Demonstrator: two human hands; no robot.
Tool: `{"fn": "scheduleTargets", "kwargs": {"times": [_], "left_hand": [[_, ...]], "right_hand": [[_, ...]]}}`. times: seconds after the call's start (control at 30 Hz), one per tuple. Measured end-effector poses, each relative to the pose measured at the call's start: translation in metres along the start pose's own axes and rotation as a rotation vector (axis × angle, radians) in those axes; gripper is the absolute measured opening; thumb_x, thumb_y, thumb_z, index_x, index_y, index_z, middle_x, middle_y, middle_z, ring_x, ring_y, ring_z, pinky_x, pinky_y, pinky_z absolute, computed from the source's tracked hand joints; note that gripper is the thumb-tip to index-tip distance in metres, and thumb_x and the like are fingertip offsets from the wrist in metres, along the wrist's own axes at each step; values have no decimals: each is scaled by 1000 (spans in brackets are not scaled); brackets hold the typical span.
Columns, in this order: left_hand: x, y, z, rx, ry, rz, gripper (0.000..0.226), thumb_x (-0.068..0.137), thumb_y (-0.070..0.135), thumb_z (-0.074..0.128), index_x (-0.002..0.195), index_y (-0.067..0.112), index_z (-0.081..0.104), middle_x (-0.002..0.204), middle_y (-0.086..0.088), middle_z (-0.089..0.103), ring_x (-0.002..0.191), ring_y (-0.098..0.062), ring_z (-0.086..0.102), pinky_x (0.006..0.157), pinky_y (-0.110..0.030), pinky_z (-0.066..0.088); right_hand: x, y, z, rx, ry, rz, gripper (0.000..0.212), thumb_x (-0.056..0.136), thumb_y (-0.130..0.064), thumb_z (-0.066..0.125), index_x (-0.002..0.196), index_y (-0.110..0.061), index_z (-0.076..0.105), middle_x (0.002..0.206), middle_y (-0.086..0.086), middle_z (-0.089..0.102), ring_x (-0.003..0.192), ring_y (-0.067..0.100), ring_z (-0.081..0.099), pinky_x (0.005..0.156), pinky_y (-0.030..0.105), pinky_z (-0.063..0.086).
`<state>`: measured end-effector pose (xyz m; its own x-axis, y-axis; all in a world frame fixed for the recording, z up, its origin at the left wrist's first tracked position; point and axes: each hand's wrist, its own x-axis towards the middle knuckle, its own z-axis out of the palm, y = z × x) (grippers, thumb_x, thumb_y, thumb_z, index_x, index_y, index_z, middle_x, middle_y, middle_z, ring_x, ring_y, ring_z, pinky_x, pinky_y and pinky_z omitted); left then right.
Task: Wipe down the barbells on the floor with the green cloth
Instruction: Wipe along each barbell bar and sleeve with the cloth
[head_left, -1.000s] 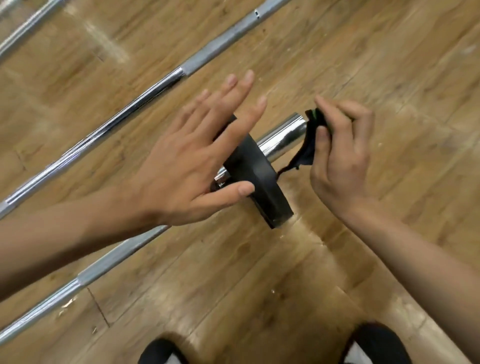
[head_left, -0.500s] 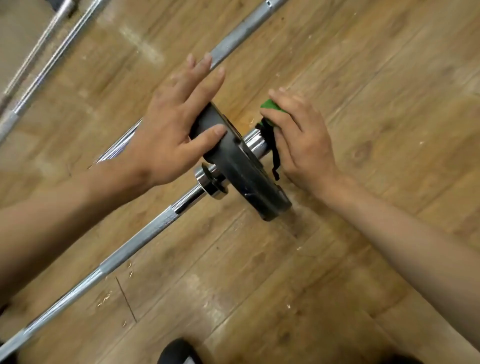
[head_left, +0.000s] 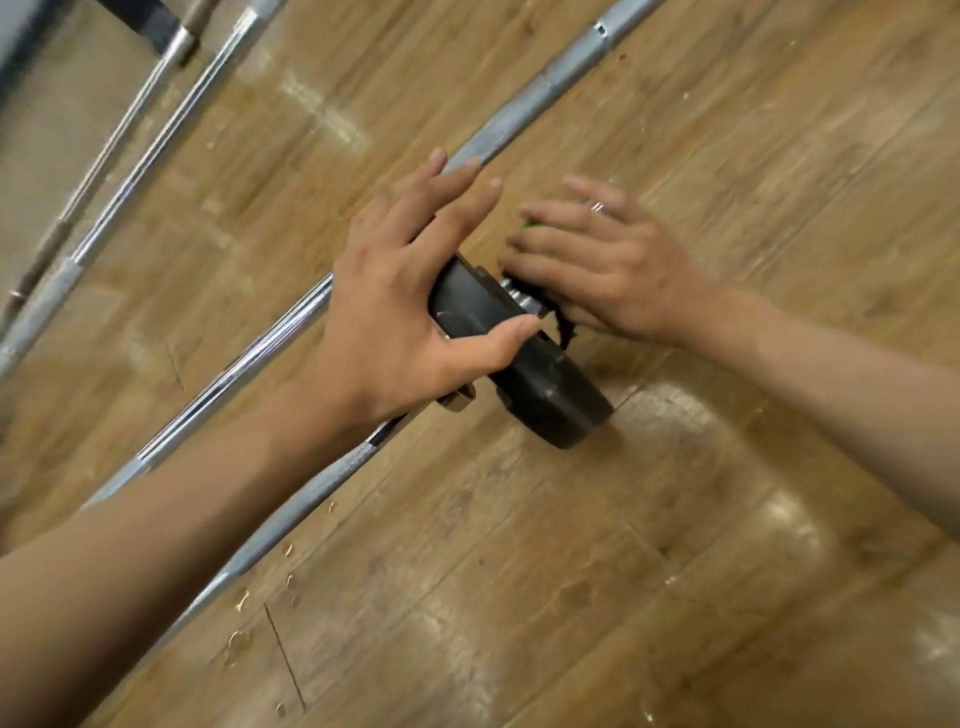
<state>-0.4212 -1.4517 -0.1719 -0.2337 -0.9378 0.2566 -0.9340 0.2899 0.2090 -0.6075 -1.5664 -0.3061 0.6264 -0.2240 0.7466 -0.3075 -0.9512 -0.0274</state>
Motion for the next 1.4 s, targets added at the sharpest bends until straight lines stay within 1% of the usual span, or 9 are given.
{"fn": "scheduleTargets", "kwargs": {"times": [0.13, 0.27, 0.4, 0.57, 0.67, 0.8, 0.93, 1.17, 1.4], "left_hand": [[0, -1, 2, -12, 15, 20, 87, 88, 71, 60, 144, 4, 59, 151, -15, 55, 149, -35, 42, 115, -61, 38], [3, -3, -3, -13, -52, 25, 92, 86, 70, 62, 149, 4, 54, 155, -17, 49, 152, -37, 37, 120, -56, 33], [9, -14, -10, 93, -57, 36, 89, 89, 68, 58, 155, 8, 47, 165, -24, 30, 156, -43, 24, 127, -49, 21], [-3, -10, -1, 67, -24, 51, 92, 86, 68, 67, 150, 4, 53, 160, -20, 41, 154, -40, 32, 120, -59, 32], [5, -15, -1, 43, -8, 28, 97, 83, 73, 68, 149, 4, 54, 157, -19, 44, 152, -38, 36, 119, -58, 33], [2, -12, 3, 33, -1, 41, 96, 82, 71, 72, 147, 2, 55, 156, -21, 44, 150, -39, 37, 119, -58, 33], [6, -18, 3, 13, 32, 18, 95, 81, 70, 71, 147, 3, 55, 155, -23, 44, 146, -39, 41, 115, -58, 36], [4, -16, 3, 23, 14, 29, 97, 81, 71, 73, 147, 2, 55, 155, -23, 42, 149, -40, 38, 117, -59, 34], [6, -18, 0, 3, -19, -23, 97, 76, 78, 72, 143, 8, 61, 160, -20, 39, 154, -43, 28, 122, -62, 27]], "right_hand": [[-1, 0, 6, 28, 124, 250, 31, 106, -18, 49, 129, -6, 68, 128, 11, 70, 130, 33, 60, 117, 54, 36], [-14, -6, 4, -33, 14, -73, 40, 108, -25, 51, 145, -10, 58, 143, 10, 63, 137, 33, 55, 118, 50, 37], [-9, 7, 10, 14, 48, 236, 40, 110, -23, 48, 147, -8, 56, 147, 12, 58, 143, 37, 48, 123, 53, 28], [6, 15, 16, -47, -45, -59, 44, 112, -35, 48, 151, -14, 50, 150, 9, 57, 144, 33, 48, 122, 53, 31], [9, 23, 23, 24, -1, 182, 43, 111, -33, 50, 147, -11, 55, 147, 9, 58, 144, 34, 45, 122, 57, 28], [8, 13, 20, 44, -62, -27, 42, 111, -35, 52, 145, -13, 58, 147, 9, 59, 142, 35, 48, 121, 55, 30], [7, 17, 22, 65, -20, 143, 43, 110, -36, 53, 145, -14, 59, 148, 7, 59, 145, 34, 46, 123, 58, 25], [21, 41, 10, 65, -150, 76, 66, 101, -63, 56, 146, -16, 56, 140, 15, 60, 132, 39, 55, 125, 58, 19], [35, 43, 11, 172, -265, 65, 68, 95, -67, 61, 141, -16, 58, 126, 15, 62, 117, 39, 59, 117, 52, 36]]}}
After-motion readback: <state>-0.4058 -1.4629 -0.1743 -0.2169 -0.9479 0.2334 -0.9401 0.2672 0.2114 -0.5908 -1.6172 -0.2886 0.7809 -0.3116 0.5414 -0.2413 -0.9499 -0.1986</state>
